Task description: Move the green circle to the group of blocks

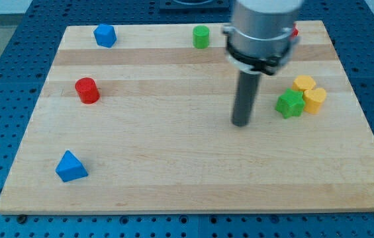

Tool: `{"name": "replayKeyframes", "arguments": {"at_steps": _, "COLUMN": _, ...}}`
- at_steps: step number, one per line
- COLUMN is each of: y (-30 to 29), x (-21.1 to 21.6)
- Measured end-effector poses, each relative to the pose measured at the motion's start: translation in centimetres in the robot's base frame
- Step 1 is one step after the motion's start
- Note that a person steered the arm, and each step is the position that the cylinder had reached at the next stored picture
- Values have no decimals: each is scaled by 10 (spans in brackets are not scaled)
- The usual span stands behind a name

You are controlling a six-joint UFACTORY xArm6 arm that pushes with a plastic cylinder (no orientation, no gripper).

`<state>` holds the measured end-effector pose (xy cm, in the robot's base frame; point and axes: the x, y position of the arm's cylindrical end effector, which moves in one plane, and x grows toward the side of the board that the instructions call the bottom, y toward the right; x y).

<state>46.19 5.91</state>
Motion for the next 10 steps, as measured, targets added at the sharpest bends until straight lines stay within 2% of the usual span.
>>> {"name": "replayKeyframes", "arguments": {"at_steps": 1, "y": -40, "x": -48}}
{"name": "replayKeyframes", "arguments": {"at_steps": 3, "y": -83, "x": -149}}
{"name": "replayKeyframes", "arguments": {"at_steps": 6, "y": -108, "x": -243}}
{"name": "replayKeyframes", "arguments": {"at_steps": 8, "y": -80, "x": -254}}
{"name": "replayKeyframes", "arguments": {"at_steps": 10, "y": -48, "x": -228}}
